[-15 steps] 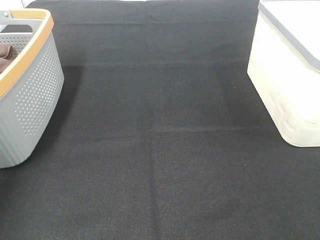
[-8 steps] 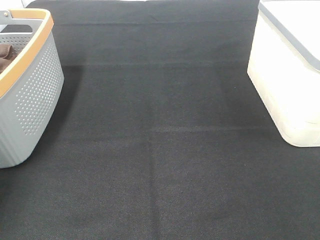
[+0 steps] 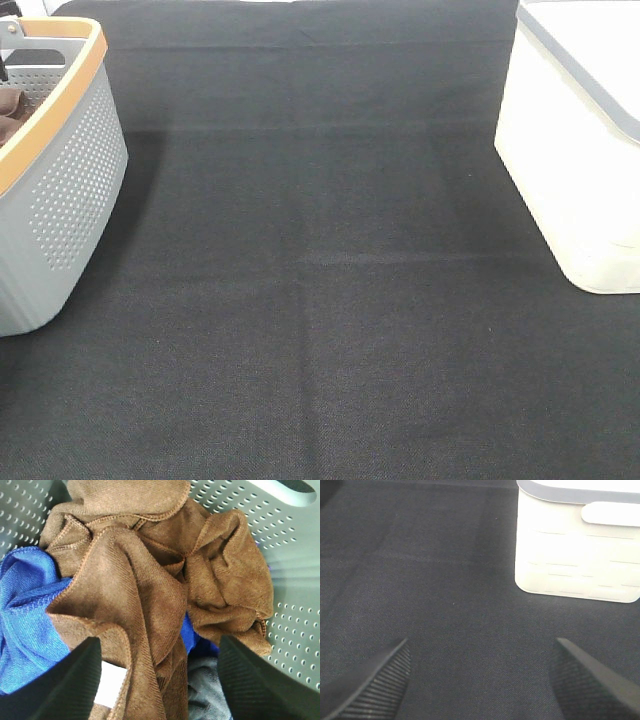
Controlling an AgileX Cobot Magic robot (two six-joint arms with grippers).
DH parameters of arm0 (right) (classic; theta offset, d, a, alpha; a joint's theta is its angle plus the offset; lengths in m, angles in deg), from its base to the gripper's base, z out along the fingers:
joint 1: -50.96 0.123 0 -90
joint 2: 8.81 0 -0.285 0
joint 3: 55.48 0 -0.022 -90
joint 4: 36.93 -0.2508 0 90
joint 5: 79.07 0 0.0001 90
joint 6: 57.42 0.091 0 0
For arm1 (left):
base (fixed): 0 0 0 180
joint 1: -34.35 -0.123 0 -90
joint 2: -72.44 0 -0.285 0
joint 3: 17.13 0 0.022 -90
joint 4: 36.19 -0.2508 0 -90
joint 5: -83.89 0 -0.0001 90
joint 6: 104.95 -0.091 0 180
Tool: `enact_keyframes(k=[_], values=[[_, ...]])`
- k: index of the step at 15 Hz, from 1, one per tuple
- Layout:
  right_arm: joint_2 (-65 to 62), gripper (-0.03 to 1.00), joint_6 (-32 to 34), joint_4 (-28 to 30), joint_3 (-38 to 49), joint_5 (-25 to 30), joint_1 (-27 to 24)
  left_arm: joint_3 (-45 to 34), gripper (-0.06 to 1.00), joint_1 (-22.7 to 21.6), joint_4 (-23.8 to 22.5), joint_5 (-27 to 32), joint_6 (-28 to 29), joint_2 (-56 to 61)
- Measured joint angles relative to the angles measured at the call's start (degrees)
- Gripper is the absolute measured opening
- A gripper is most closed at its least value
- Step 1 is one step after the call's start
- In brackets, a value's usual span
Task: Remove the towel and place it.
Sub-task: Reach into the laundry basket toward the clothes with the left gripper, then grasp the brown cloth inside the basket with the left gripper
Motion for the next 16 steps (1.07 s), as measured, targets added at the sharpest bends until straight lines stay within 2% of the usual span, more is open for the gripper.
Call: enact_keyframes(k=[5,10,14,16], values=[[0.0,0.73,0.0,0.0,0.0,0.0,0.0,-0.1,0.63,0.0,-2.6,0.0,-0.9,0.0],[0.0,0.73,0.0,0.0,0.0,0.0,0.0,-2.8,0.63,0.0,-2.9,0.2,-1.5,-0.3],[0.0,0.73,0.0,0.0,0.0,0.0,0.0,-2.8,0.63,0.0,-6.9,0.3,-1.5,-1.5],[0.0,0.73,0.0,0.0,0.0,0.0,0.0,-2.8,0.63,0.0,-7.1,0.3,-1.5,-2.8]])
